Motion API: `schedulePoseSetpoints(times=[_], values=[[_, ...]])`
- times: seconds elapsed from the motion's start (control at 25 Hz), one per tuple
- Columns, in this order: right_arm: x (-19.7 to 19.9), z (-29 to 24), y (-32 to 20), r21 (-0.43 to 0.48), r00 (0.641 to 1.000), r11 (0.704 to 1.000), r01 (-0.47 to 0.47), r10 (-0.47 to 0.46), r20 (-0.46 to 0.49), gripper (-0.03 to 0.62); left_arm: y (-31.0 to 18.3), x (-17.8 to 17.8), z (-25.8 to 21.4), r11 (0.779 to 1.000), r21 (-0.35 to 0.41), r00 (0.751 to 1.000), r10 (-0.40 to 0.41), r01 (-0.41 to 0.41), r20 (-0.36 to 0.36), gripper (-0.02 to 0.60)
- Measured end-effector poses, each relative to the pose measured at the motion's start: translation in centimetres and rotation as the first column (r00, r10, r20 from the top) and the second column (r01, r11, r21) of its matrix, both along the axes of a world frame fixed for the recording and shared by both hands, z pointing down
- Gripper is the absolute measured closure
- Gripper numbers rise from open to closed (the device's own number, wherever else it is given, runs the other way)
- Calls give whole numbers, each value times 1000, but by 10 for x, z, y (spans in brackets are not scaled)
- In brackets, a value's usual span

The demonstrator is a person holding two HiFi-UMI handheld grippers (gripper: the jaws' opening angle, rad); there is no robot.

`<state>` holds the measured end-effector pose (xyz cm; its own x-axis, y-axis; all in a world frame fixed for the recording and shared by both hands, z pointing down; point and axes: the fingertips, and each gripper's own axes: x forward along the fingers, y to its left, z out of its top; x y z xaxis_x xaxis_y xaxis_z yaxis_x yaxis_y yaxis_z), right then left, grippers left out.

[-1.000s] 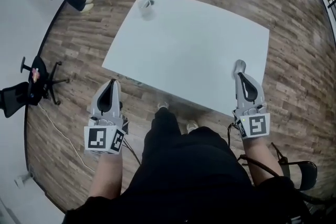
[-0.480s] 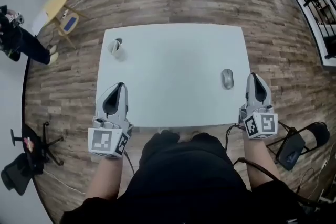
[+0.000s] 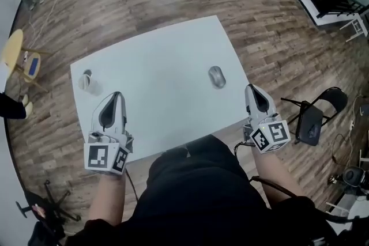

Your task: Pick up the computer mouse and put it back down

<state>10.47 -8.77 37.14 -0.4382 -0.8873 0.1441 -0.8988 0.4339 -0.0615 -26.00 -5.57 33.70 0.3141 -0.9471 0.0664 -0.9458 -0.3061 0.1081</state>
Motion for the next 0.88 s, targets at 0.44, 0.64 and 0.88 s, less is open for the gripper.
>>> schedulePoseSetpoints(times=[0.44, 0.64, 0.88], values=[[-26, 75, -47, -131, 990, 986, 102, -114, -88, 332, -42, 31, 32, 997, -81, 998, 18, -13, 63, 577], [-25, 122, -64, -212, 988, 976, 52, -82, -134, 287, -41, 34, 34, 991, -124, 996, 51, -43, 68, 577], [-27, 176, -70, -324, 982, 944, 56, -110, -151, 256, -52, 41, 34, 982, -179, 994, 72, -55, 87, 577]])
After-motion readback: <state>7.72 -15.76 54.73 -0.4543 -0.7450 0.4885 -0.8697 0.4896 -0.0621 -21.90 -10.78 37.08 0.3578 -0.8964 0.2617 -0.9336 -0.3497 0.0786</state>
